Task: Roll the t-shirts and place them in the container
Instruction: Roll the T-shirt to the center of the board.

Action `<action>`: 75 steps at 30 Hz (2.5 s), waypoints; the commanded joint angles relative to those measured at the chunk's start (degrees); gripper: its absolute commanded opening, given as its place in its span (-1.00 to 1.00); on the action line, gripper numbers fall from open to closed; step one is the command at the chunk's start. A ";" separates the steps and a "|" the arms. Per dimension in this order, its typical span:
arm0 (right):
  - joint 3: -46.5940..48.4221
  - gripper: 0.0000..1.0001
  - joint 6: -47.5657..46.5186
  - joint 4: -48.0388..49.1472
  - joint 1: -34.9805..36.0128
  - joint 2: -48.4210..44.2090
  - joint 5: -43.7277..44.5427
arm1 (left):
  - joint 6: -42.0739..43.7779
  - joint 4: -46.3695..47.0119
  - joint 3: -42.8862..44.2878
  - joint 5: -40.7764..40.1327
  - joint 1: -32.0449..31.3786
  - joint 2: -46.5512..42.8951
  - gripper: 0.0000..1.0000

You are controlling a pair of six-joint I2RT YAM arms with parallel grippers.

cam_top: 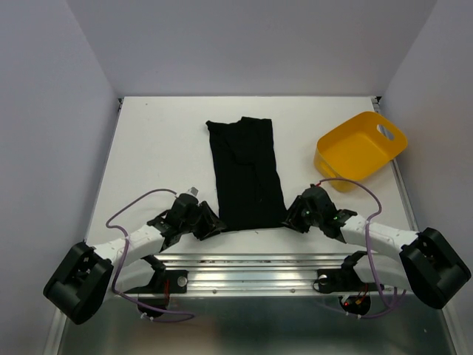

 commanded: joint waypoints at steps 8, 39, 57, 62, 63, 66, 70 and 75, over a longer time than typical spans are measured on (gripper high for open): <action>-0.52 -0.91 1.22 1.63 -0.20 -1.63 0.03 | -1.06 0.93 0.37 1.12 -0.40 0.59 -1.00; 12.57 -0.98 2.10 -12.09 -1.25 -0.24 5.66 | -0.62 -17.88 17.24 3.14 8.04 2.87 -1.00; 20.49 -0.98 -2.91 -12.09 -4.59 7.23 4.69 | 4.30 -17.62 27.08 5.08 12.70 13.07 -1.00; 19.97 -0.99 -3.18 -12.44 -4.59 6.71 1.53 | 6.58 -19.20 26.83 6.65 12.70 12.02 -1.00; 19.53 -0.99 -3.18 -12.61 -4.59 6.45 0.83 | 7.11 -19.37 26.30 7.18 12.70 11.41 -1.00; 16.45 -0.99 -3.09 -12.70 -4.59 5.13 -1.81 | 8.34 -19.90 22.97 9.20 12.70 10.53 -1.00; 11.97 -0.99 -2.21 -11.83 -4.59 2.84 -4.36 | 8.61 -19.47 16.99 10.88 12.53 8.16 -1.00; 9.42 -0.99 -2.03 -11.65 -4.59 1.87 -5.94 | 9.05 -19.38 14.09 11.49 12.17 6.83 -1.00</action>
